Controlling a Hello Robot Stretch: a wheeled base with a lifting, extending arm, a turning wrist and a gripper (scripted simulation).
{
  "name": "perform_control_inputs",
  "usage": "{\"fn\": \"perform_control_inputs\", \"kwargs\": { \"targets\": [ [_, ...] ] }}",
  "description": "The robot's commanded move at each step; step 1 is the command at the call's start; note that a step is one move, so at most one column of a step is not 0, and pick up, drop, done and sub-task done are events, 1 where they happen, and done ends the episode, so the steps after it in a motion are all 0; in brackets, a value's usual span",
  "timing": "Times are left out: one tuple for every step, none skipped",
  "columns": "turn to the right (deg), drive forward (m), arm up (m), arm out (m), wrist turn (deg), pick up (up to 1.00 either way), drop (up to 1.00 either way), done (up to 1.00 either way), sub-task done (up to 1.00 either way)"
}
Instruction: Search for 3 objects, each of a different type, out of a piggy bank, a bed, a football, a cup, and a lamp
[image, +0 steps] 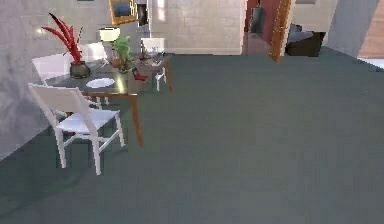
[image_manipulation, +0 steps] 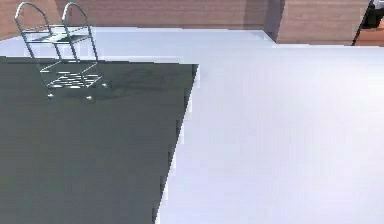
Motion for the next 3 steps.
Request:
{"fn": "perform_control_inputs", "kwargs": {
  "targets": [
    [3.0, 0.00, 0.00, 0.00, 0.0, 0.00, 0.00, 0.00, 0.00],
    [0.0, 1.00, 0.00, 0.00, 0.0, 0.00, 0.00, 0.00, 0.00],
    [0.0, 1.00, 0.00, 0.00, 0.0, 0.00, 0.00, 0.00, 0.00]
  ]
}}
